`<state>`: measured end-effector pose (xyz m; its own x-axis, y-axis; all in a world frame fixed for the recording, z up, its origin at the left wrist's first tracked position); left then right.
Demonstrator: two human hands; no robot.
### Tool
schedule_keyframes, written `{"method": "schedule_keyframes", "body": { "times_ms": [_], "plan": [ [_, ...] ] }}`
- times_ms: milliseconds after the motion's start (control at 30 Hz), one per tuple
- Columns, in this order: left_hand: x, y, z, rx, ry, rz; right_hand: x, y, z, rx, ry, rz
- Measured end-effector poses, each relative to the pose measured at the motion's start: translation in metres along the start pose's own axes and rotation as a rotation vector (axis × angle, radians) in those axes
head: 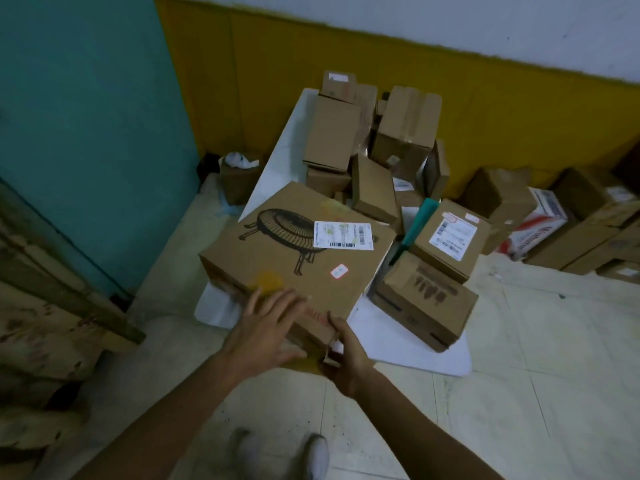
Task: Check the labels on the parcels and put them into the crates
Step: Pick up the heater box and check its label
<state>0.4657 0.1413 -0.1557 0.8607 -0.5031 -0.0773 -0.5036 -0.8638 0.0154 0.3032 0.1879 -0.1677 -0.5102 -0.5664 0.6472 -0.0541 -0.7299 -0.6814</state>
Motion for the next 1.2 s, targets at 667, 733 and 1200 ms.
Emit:
{"method": "schedule_keyframes", "body": {
  "times_ms": [667, 733, 1200],
  "plan": [
    [0.135, 0.138, -0.197, -0.68, -1.105, -0.449, 0.178, 0.012, 0.1, -0.177, -0.342, -0.824],
    [0.151, 0.138, -0.212, -0.636, -1.258, -0.391, 0.189, 0.02, 0.083, -0.251, -0.325, -0.775],
    [0.16, 0.136, -0.223, -0.155, -1.782, -0.208, 0.254, -0.018, 0.041, 0.265, -0.412, -0.74]
  ]
}}
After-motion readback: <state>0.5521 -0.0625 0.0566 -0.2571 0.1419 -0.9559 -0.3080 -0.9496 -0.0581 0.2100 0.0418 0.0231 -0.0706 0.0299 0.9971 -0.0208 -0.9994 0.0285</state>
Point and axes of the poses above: each hand's wrist, its own y-axis towards the middle knuckle, its own z-axis out of the palm, x = y × z, the point moved 2 cm from there along y, towards the middle knuckle, and after that the axes turned 9 degrees about -z, right-handed, at the moved point
